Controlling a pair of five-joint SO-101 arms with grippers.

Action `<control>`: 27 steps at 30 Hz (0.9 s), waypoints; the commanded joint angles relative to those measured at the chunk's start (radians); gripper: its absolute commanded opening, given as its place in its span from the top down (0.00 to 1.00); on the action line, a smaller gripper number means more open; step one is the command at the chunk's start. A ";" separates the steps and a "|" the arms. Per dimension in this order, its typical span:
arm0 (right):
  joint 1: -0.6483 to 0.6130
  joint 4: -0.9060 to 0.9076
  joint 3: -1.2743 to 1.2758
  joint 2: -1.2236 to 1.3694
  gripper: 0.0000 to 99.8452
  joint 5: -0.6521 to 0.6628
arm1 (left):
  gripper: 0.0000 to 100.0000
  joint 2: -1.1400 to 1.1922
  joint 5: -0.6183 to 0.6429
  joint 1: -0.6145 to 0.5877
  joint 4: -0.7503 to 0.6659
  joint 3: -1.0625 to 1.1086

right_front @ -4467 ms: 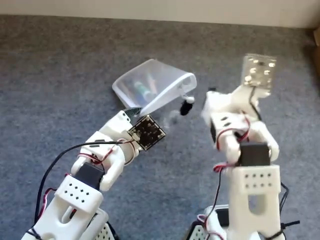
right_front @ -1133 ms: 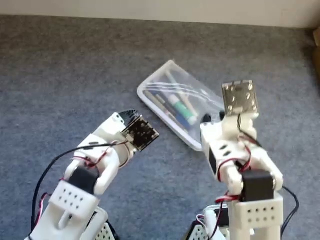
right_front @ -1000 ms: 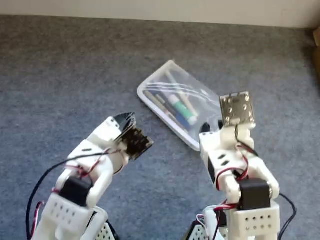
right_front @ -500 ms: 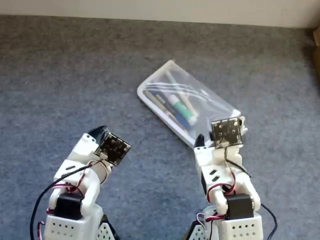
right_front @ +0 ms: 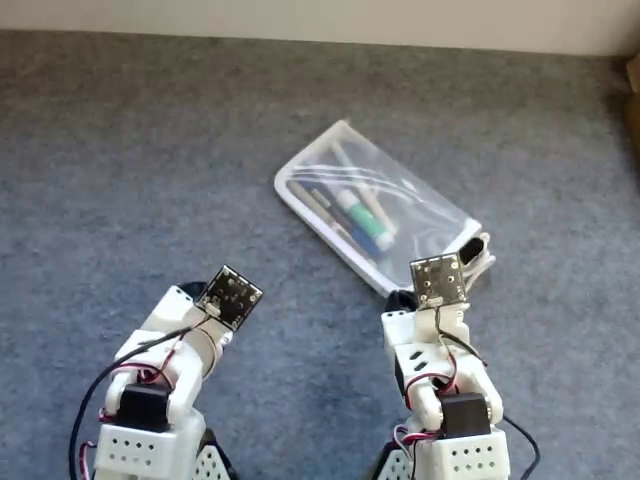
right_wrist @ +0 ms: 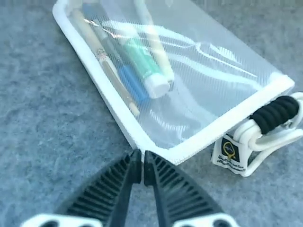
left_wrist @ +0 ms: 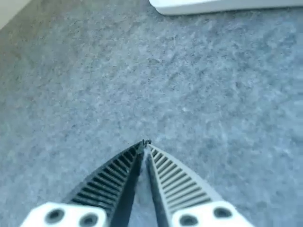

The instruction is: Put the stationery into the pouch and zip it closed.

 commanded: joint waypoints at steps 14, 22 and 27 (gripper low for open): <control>-0.002 0.292 0.142 -0.010 0.99 -0.232 | 0.99 -0.016 0.216 -0.012 0.180 0.022; -0.002 0.311 0.142 -0.012 0.99 -0.239 | 0.99 -0.016 0.417 -0.062 0.296 0.022; -0.002 0.311 0.142 -0.012 0.99 -0.239 | 0.99 -0.016 0.428 -0.062 0.296 0.022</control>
